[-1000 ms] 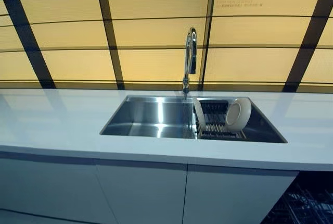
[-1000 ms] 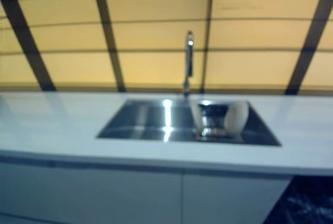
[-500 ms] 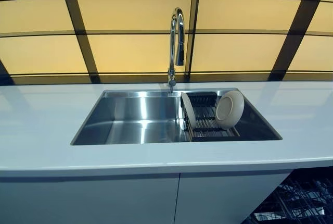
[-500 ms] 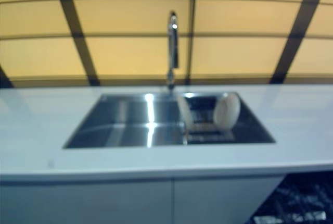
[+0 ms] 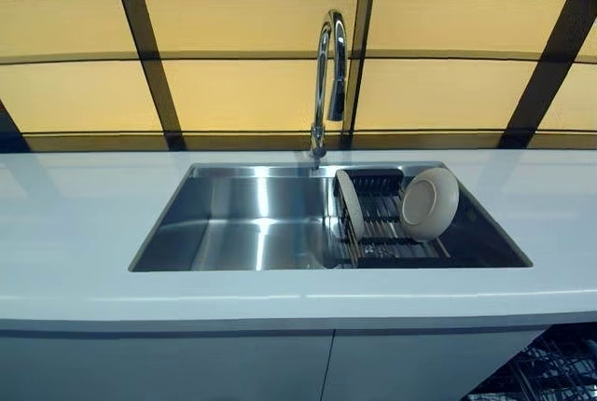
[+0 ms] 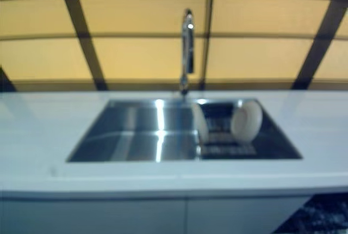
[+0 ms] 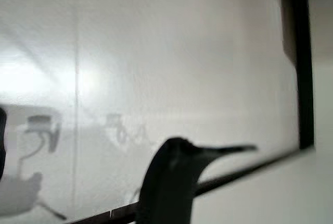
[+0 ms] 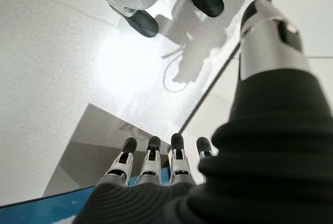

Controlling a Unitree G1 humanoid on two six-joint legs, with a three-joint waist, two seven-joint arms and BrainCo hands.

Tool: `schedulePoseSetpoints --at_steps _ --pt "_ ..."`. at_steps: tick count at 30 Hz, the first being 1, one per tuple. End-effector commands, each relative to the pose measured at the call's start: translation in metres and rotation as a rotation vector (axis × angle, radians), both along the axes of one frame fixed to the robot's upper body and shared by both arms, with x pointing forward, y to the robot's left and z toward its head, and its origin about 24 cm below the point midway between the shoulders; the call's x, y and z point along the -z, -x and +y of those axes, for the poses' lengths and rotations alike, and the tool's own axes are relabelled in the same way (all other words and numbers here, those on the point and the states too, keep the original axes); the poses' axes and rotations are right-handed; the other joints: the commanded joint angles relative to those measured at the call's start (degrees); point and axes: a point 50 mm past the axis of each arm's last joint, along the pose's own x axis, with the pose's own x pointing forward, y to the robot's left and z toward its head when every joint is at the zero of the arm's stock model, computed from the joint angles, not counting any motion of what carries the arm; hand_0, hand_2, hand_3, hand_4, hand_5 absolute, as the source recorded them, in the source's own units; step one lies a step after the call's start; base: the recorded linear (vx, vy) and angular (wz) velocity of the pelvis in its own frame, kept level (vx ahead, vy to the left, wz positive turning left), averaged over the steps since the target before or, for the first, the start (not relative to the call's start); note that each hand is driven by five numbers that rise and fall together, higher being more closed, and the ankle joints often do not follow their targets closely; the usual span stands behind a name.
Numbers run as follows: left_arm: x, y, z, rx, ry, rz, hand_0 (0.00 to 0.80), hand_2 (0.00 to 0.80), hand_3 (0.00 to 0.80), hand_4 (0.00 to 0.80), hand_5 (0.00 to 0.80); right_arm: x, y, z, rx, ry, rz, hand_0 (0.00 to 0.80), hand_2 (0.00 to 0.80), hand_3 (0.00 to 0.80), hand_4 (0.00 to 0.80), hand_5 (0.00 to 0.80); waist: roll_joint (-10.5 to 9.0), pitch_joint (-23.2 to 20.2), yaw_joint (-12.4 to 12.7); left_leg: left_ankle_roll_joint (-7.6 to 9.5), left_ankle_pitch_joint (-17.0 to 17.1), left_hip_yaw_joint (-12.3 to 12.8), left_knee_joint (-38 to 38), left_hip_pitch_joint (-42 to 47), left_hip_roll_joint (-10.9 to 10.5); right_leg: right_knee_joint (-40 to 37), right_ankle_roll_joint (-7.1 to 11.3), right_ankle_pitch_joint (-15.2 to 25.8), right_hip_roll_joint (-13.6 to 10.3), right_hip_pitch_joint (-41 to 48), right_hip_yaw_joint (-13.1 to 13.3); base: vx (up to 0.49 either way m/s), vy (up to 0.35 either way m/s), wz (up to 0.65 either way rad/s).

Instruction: Take plates into dishwasher

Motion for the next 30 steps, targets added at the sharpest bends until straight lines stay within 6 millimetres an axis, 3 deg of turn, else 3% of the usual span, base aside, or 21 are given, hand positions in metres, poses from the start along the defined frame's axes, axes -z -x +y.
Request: schedulePoseSetpoints --at_steps 1,3,5,6,8,10,12,13,23,27,30 --pt "0.001 0.008 0.014 0.051 -0.049 0.059 0.000 0.000 0.000 0.000 0.000 -0.004 -0.006 -0.002 -0.001 -0.010 -0.070 0.000 0.000 0.000 0.000 0.000 0.14 0.17 -2.37 1.45 -2.31 -2.06 1.52 -1.37 -1.51 16.15 0.56 16.88 -3.79 -4.34 -1.26 0.256 0.138 -0.19" --pt "0.001 0.012 0.019 0.036 -0.053 0.090 0.000 0.000 0.000 0.000 0.000 -0.005 -0.008 -0.001 -0.016 -0.023 -0.077 0.000 0.000 0.000 0.000 0.000 1.10 0.72 -3.73 0.68 -2.33 -1.28 -0.09 1.81 -0.11 13.61 -0.55 16.16 -5.71 -8.61 -2.89 0.201 0.003 0.09" --pt "-0.001 0.010 0.025 0.009 -0.048 0.101 0.000 0.000 0.000 0.000 0.000 -0.006 -0.012 0.000 -0.066 -0.029 -0.069 0.000 0.000 0.000 0.000 0.000 1.06 1.18 -4.29 -0.38 -2.46 -0.46 -1.75 3.98 0.94 3.75 -0.60 16.51 -8.36 -9.01 -4.35 0.224 -0.208 0.09" --pt "-0.003 0.006 0.027 0.009 -0.043 0.082 0.000 0.000 0.000 0.000 0.000 -0.007 -0.016 -0.001 -0.115 -0.008 -0.069 0.000 0.000 0.000 0.000 0.000 -0.05 1.44 -4.80 -1.30 -3.37 -1.26 -2.36 5.00 1.10 -12.07 0.31 17.83 -8.94 -8.66 -3.77 0.213 -0.342 -0.01" --pt "-0.004 0.005 0.029 0.011 -0.047 0.070 0.000 0.000 0.000 0.000 0.000 -0.008 -0.017 -0.001 -0.145 0.009 -0.069 0.000 0.000 0.000 0.000 0.000 -0.24 1.64 -5.51 -1.04 -3.66 -3.02 -1.88 4.80 1.02 -12.95 0.02 17.80 -6.95 -8.37 0.13 0.118 -0.234 -0.01" --pt "-0.003 0.006 0.028 -0.004 -0.041 0.074 0.000 0.000 0.000 0.000 0.000 -0.008 -0.017 -0.002 -0.157 0.024 -0.058 0.000 0.000 0.000 0.000 0.000 -0.39 1.39 -5.41 -1.44 -3.36 -2.56 -2.60 5.11 1.39 -14.41 0.25 17.08 -6.50 -7.38 -1.18 0.055 -0.104 0.42" --pt "0.001 0.013 0.021 -0.083 0.001 0.096 0.000 0.000 0.000 0.000 0.000 -0.005 -0.011 -0.004 -0.117 -0.008 -0.010 0.000 0.000 0.000 0.000 0.000 -1.65 -0.03 -4.50 -2.24 -2.94 -2.27 -3.27 5.50 1.42 -20.77 0.94 17.90 -6.81 -2.73 -4.02 0.207 -0.206 0.45" --pt "0.002 0.017 0.020 -0.045 -0.003 0.109 0.000 0.000 0.000 0.000 0.000 -0.005 -0.011 -0.004 -0.117 -0.033 -0.009 0.000 0.000 0.000 0.000 0.000 -2.15 -0.62 -4.20 -2.55 -3.23 -2.27 -3.30 6.19 1.57 -22.79 0.91 18.29 -6.72 -0.83 -4.21 0.277 -0.193 0.31" --pt "0.004 0.025 0.021 -0.030 -0.019 0.137 0.000 0.000 0.000 0.000 0.000 -0.004 -0.004 -0.009 -0.108 -0.074 0.026 0.000 0.000 0.000 0.000 0.000 -2.93 -1.63 -4.12 -2.78 -4.35 -2.15 -3.65 7.61 1.92 -24.19 0.56 17.66 -5.87 1.80 -3.93 0.104 -0.060 0.07" --pt "0.003 0.021 0.022 -0.023 -0.027 0.121 0.000 0.000 0.000 0.000 0.000 -0.006 -0.011 -0.005 -0.145 -0.096 0.002 0.000 0.000 0.000 0.000 0.000 -3.09 -0.90 -3.92 -2.59 -4.55 -2.32 -3.33 7.42 2.00 -23.39 0.62 17.40 -6.00 1.22 -4.19 0.020 -0.048 0.00" --pt "0.000 0.016 0.025 0.011 -0.039 0.109 0.000 0.000 0.000 0.000 0.000 -0.011 -0.024 0.007 -0.295 -0.160 -0.047 0.000 0.000 0.000 0.000 0.000 -3.20 -0.12 -3.72 -2.52 -4.49 -2.42 -3.25 7.29 2.17 -22.71 0.78 17.21 -6.07 0.86 -4.49 0.010 -0.055 0.01"
